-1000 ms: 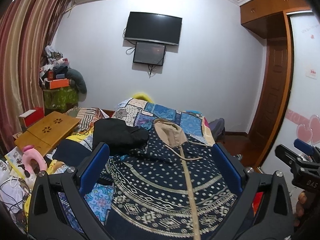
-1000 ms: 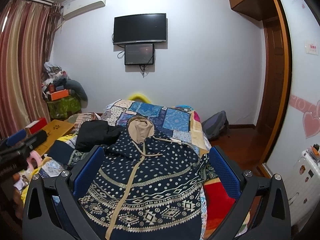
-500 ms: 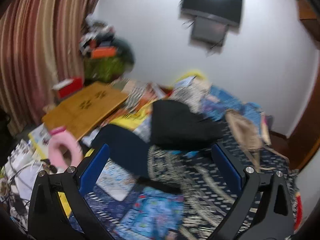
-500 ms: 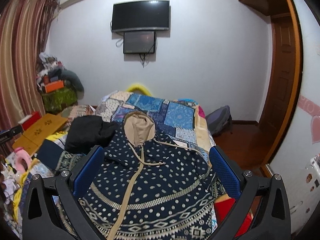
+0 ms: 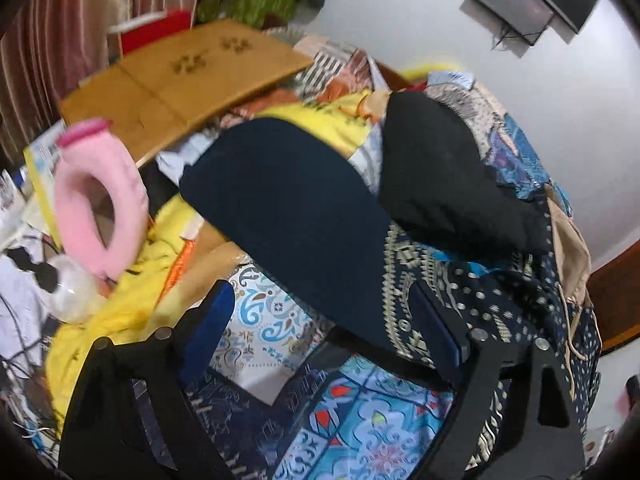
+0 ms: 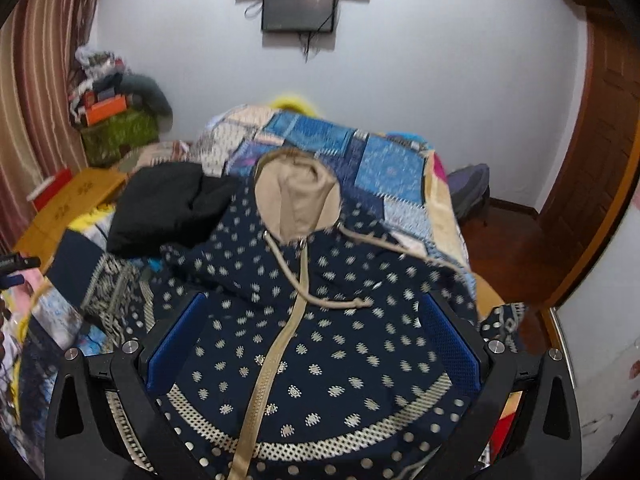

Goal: Fold large clothes
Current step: 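Grasp the navy hoodie sleeve with the left gripper and lift it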

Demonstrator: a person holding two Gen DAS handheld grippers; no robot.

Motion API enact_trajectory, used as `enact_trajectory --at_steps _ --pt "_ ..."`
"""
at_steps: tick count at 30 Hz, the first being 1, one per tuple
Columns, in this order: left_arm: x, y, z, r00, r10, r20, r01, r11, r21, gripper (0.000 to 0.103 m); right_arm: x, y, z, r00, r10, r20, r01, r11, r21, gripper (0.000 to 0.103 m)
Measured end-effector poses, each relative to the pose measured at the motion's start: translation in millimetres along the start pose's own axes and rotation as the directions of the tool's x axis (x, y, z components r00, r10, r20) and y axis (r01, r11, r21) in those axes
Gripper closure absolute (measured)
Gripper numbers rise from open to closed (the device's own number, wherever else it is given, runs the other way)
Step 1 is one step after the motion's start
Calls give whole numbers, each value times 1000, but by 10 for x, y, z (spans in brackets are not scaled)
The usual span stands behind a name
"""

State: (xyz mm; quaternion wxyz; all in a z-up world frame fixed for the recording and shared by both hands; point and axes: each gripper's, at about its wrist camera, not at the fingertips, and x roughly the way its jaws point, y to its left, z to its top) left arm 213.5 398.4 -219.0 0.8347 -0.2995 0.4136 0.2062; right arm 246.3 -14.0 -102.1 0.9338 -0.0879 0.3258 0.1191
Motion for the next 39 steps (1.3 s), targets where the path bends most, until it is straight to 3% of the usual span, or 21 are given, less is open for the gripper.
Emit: enact_trajectory --at_steps 6,11,14,16,19,24,27,32,39 --pt "529 289 106 991 -77 -113 61 988 -139 38 333 130 -16 998 7 -67 -11 999 -52 0" --pt "744 383 166 991 -52 -122 28 981 -193 46 484 187 -24 996 10 -89 -18 995 -93 0" --pt "761 296 213 994 -2 -110 -15 988 -152 60 557 209 -30 994 16 -107 -27 994 -101 0" --pt "766 189 222 993 29 -117 -41 994 -105 86 603 211 -33 993 16 -120 -28 994 -101 0" --pt "706 52 233 992 82 -91 -86 995 -46 95 654 187 -40 990 10 -138 -24 995 -97 0" --pt "372 -274 307 993 119 12 -120 992 38 99 611 138 -40 991 14 -136 -26 996 -89 0" --pt "123 -511 365 993 88 77 -94 992 85 100 543 105 -27 992 11 -122 -23 995 -95 0" --pt "-371 -1150 419 983 -31 183 -7 979 202 101 404 6 -9 996 18 -91 -26 996 -85 0" --pt "-716 -2084 255 958 -215 191 143 932 334 101 278 -196 -28 997 24 -68 -27 998 -53 0"
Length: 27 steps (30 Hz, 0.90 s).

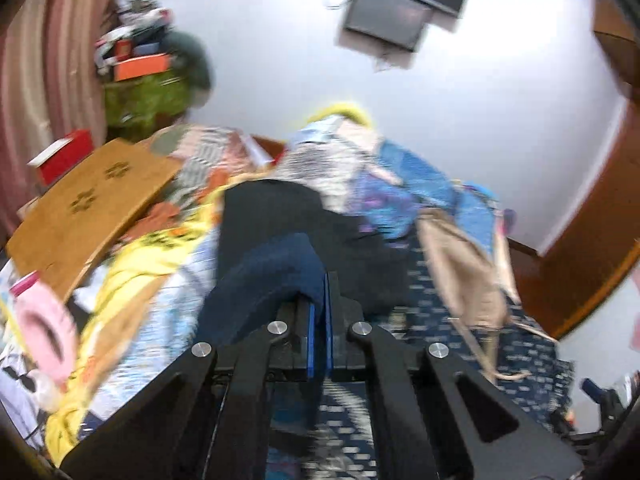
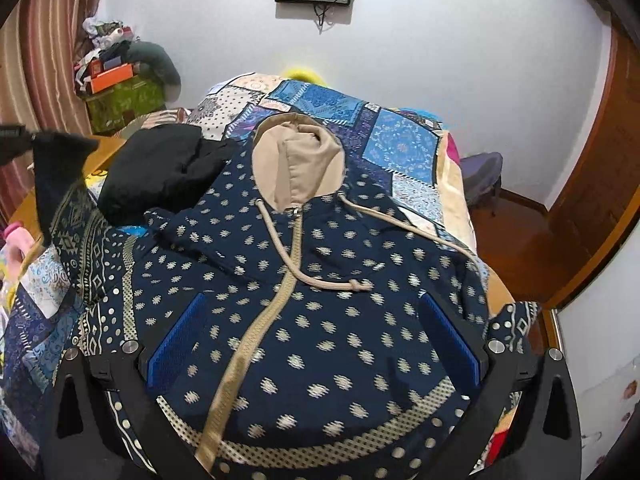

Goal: Fold large clothes

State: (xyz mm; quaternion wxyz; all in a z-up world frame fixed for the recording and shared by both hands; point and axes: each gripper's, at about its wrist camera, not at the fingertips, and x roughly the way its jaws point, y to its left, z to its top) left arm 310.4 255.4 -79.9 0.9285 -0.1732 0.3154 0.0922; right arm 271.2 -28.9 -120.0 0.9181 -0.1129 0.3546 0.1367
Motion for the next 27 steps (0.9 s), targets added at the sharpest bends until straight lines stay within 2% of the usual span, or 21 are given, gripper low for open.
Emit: enact_trajectory --at_steps 6,11,14,17,24,27 --pt "64 -824 -147 988 -141 -59 146 984 99 101 -65 -214 -71 1000 -4 4 4 1000 26 0" --pt "254 -1393 -501 961 -212 -179 241 956 166 101 -100 -361 -151 1000 -16 -1 16 999 37 0" --pt "364 -1611 -792 941 -219 -259 274 941 200 101 -117 -437 -193 1000 -20 -3 20 999 43 0" --pt "489 -1761 -1137 912 -213 -351 305 923 233 101 -127 -497 -233 1000 -17 -9 17 999 48 0" --pt "715 -1851 -1860 860 -110 -499 305 894 330 101 -110 -510 -302 999 -1 -39 3 999 48 0" --pt "715 -1795 -1906 869 -99 -484 295 889 349 96 -99 -480 -301 999 7 -48 -5 999 39 0"
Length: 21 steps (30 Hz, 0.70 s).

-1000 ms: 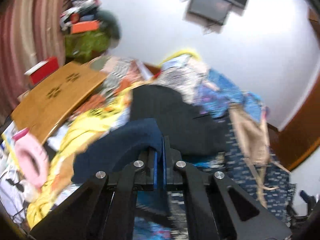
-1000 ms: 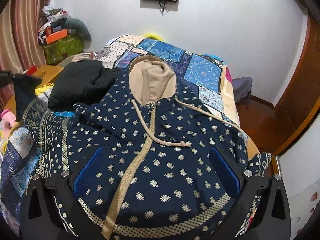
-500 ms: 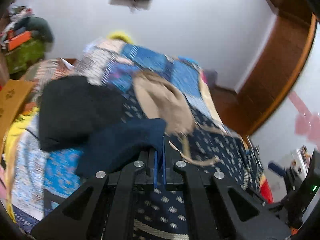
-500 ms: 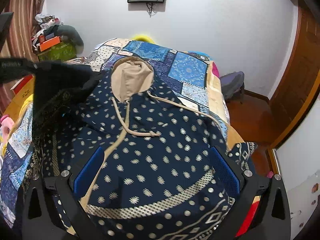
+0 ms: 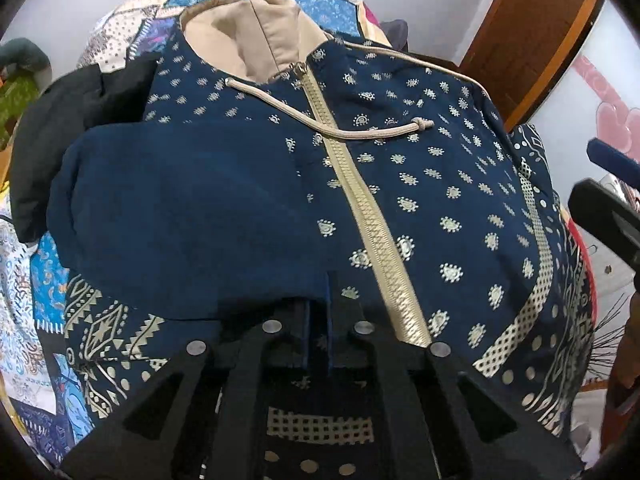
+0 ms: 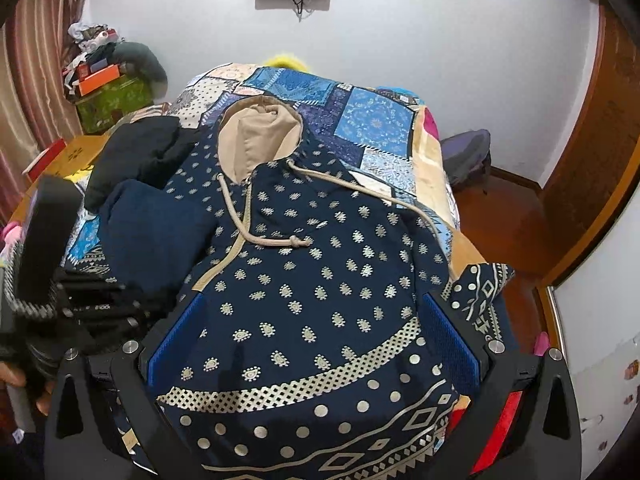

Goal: Fold large clothes

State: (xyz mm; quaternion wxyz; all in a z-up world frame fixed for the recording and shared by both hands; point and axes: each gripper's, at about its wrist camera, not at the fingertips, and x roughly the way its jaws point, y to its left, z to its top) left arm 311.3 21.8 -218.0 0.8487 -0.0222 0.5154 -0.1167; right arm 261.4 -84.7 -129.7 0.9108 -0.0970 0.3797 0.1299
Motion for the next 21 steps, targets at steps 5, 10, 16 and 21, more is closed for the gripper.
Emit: enact_trajectory --at_steps 5,10,16,21 --pt "-207 133 -72 1000 -13 15 13 1000 -10 78 -4 106 64 1000 14 -1 -14 1000 -25 0" --pt "-564 378 -115 992 57 109 -53 998 -35 56 4 282 194 999 49 3 -49 998 -44 0" --pt "-960 944 -152 965 177 193 -157 981 -116 50 121 671 392 994 104 -22 -105 988 -109 0" --pt "-1153 1455 -297 935 289 204 -251 949 -189 50 260 1178 520 989 138 -48 -145 964 -223 0"
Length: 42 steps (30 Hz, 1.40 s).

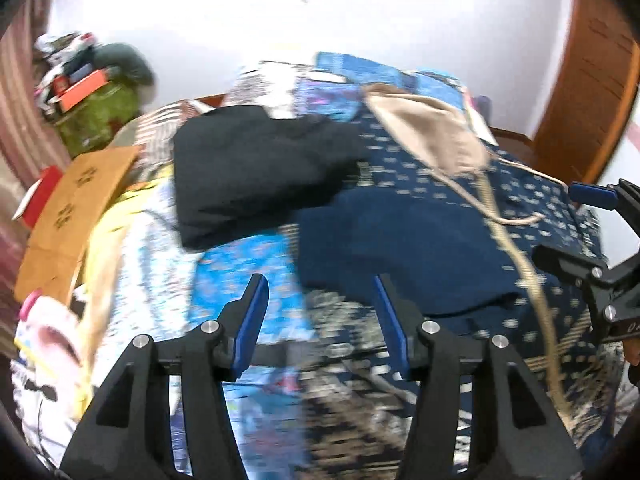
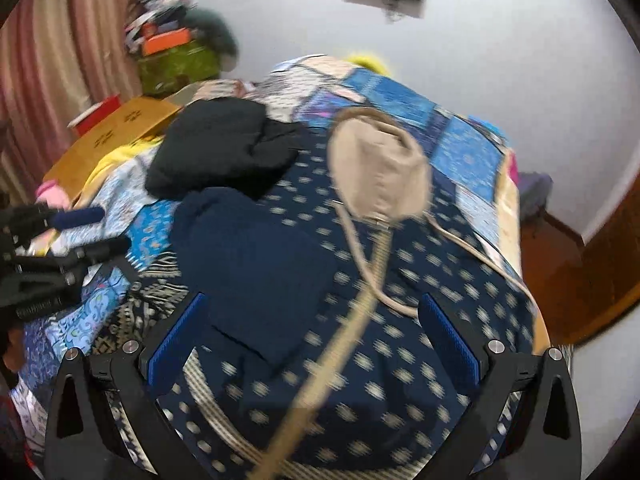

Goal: Fold large clothes

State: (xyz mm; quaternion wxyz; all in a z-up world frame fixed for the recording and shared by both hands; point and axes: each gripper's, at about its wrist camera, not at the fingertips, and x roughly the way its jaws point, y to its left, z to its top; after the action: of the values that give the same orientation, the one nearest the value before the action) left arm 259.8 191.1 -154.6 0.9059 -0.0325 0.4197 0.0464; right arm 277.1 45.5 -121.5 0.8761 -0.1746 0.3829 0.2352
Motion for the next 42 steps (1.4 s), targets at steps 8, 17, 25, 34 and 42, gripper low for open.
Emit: enact_trajectory --at_steps 8,17,25,34,42 --pt "90 622 -263 997 58 -46 -62 993 -100 50 541 770 288 991 97 -93 -112 979 -170 7" --pt "297 724 -453 994 33 -103 -47 990 -131 50 1402 1151 182 952 57 -300 -127 967 -222 30" --pt "505 558 -540 987 -40 -155 17 990 -143 50 1405 980 179 959 68 -276 -110 984 -139 80" --pt "673 224 -498 979 -95 -182 70 987 -143 50 951 616 269 974 151 -169 -148 989 26 96" --pt "874 73 -597 970 -59 -235 32 993 -117 49 76 -57 366 989 142 40 -147 970 192 96"
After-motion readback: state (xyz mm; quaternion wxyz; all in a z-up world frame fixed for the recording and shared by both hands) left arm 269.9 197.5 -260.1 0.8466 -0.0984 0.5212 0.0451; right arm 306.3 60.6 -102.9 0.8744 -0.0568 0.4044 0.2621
